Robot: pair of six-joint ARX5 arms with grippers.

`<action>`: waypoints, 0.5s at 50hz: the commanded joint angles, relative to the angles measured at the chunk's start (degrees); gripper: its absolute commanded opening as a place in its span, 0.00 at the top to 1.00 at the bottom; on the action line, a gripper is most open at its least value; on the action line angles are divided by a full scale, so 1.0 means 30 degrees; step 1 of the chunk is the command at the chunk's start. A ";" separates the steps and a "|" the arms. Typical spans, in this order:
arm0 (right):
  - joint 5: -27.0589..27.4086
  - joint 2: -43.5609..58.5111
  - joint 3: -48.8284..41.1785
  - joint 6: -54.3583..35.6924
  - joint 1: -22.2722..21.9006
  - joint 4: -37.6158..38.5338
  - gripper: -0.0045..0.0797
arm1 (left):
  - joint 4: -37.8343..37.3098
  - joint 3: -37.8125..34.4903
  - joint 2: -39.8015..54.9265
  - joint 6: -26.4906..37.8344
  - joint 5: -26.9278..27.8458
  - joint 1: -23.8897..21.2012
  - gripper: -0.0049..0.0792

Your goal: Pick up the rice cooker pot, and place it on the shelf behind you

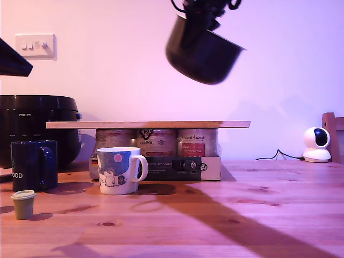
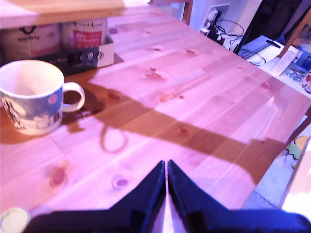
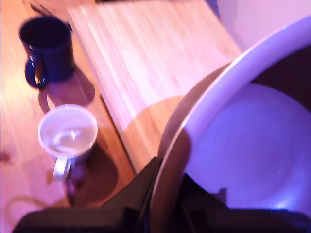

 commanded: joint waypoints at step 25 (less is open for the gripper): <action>0.0153 -0.0648 0.0576 0.0029 -0.0175 0.1829 0.96 | -0.0976 -0.0131 0.0160 -0.0546 0.0393 -0.0066 0.96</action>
